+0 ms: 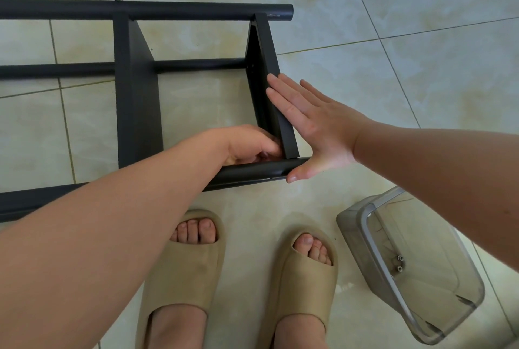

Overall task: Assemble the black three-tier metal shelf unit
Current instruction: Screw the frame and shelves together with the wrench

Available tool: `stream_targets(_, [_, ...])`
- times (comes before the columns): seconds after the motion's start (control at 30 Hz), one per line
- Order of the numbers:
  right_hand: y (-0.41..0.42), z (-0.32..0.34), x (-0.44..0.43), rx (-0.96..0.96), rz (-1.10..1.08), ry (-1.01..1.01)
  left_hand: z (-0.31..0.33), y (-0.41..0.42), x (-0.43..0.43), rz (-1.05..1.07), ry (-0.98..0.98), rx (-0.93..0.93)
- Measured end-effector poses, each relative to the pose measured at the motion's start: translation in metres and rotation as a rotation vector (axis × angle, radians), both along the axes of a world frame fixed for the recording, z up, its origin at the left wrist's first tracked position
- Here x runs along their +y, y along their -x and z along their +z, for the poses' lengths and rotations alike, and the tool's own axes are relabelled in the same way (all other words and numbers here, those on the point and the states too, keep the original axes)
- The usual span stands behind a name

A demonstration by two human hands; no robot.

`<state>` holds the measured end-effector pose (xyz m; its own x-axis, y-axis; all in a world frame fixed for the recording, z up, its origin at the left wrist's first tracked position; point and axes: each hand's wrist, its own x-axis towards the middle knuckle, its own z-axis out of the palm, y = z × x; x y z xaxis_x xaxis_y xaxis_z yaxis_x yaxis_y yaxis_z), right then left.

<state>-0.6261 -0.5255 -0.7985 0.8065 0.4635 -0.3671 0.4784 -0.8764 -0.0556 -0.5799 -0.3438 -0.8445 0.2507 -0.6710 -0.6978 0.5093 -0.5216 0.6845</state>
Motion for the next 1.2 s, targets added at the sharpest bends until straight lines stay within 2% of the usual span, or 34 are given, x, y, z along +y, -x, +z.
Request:
stream_targets(0.23, [0.0001, 0.0008, 0.0004, 0.005, -0.003, 0.006, 0.0017, -0.0002, -0.0003, 0.024, 0.084, 0.072])
stream_targets(0.37, [-0.0002, 0.0009, 0.0007, 0.012, -0.004, 0.009, 0.0, 0.0, -0.0024, 0.054, 0.034, 0.087])
stream_targets(0.47, [0.0, 0.0007, 0.0004, 0.015, -0.005, 0.001, 0.0012, 0.0004, -0.0023, -0.021, -0.047, 0.025])
stream_targets(0.67, [-0.0004, -0.0001, 0.0002, 0.012, -0.005, -0.001, 0.0008, 0.001, 0.0001, -0.008, 0.003, -0.006])
stream_targets(1.07, [-0.0003, 0.0, 0.0001, 0.009, -0.006, 0.003, 0.0019, 0.0005, -0.0009, 0.064, 0.118, 0.147])
stream_targets(1.2, [-0.0001, 0.0006, 0.0004, 0.011, -0.003, 0.012, 0.0045, -0.0003, -0.0009, -0.015, -0.014, 0.141])
